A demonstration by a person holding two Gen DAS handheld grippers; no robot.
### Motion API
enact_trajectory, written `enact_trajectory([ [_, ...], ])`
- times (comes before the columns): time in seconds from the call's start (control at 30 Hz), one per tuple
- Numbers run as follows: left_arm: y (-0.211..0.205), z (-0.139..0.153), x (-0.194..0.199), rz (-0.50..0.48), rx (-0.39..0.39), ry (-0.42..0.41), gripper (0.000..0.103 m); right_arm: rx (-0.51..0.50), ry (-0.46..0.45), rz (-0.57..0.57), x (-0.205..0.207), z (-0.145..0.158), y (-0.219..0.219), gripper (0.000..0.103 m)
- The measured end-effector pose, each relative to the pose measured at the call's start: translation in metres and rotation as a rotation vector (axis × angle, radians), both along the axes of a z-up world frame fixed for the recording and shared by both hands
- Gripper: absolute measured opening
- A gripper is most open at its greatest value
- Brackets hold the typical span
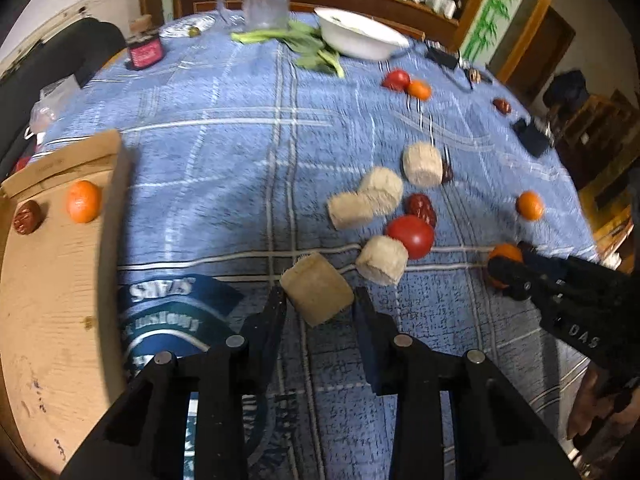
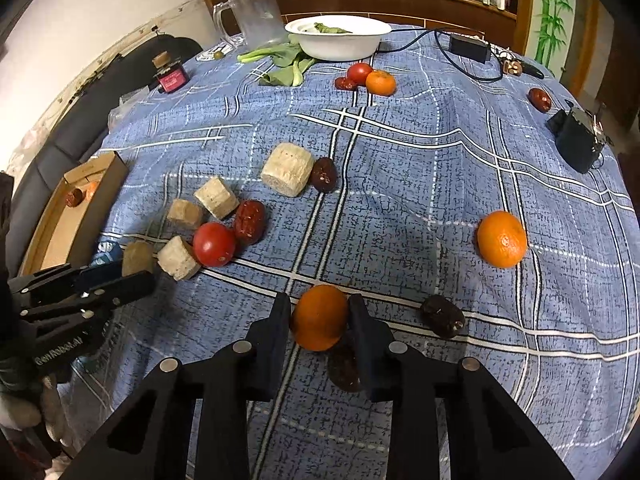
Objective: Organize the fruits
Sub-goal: 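Lower the chunk and mandarin into the box and open both tools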
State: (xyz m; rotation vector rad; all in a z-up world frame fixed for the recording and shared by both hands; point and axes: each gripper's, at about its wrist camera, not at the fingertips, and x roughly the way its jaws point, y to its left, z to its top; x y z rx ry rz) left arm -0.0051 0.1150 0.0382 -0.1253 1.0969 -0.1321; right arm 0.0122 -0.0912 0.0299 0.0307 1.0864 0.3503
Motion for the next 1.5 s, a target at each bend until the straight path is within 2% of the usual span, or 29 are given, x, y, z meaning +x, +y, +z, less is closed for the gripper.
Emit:
enact_trajectory([
  [0.2,0.052,0.028,-0.018,0.107,-0.069,-0.045,0.033,0.041,-0.036,0.028,-0.007,0.024,0.024,0.031],
  [0.3,0.101,0.039,-0.028,0.198,-0.073,-0.058,0.033,0.060,-0.062,0.062,-0.008,0.039,0.049,0.032],
  [0.53,0.208,0.034,-0.034,0.377,-0.004,-0.012,0.033,0.124,-0.068,0.208,-0.002,0.062,0.149,0.032],
  [0.7,0.254,0.020,-0.021,0.410,0.043,0.035,0.033,0.148,-0.029,0.298,0.004,0.057,0.226,0.032],
  [0.9,0.273,0.001,-0.001,0.372,0.062,0.085,0.033,0.077,-0.013,0.370,0.013,0.034,0.305,0.032],
  [1.1,0.279,0.001,0.001,0.373,0.039,0.083,0.034,0.024,0.001,0.389,0.021,0.012,0.338,0.032],
  [1.27,0.289,0.024,-0.027,0.425,-0.013,0.016,0.034,-0.004,0.000,0.413,0.020,0.005,0.352,0.033],
  [1.33,0.294,0.042,-0.044,0.463,-0.006,-0.026,0.035,-0.012,-0.009,0.419,0.019,0.006,0.354,0.033],
  [1.43,0.301,0.067,-0.068,0.519,0.020,-0.085,0.046,0.008,-0.009,0.412,0.017,0.011,0.352,0.035],
  [1.5,0.303,0.089,-0.085,0.558,0.073,-0.149,0.053,0.027,-0.030,0.400,0.012,0.020,0.346,0.040],
])
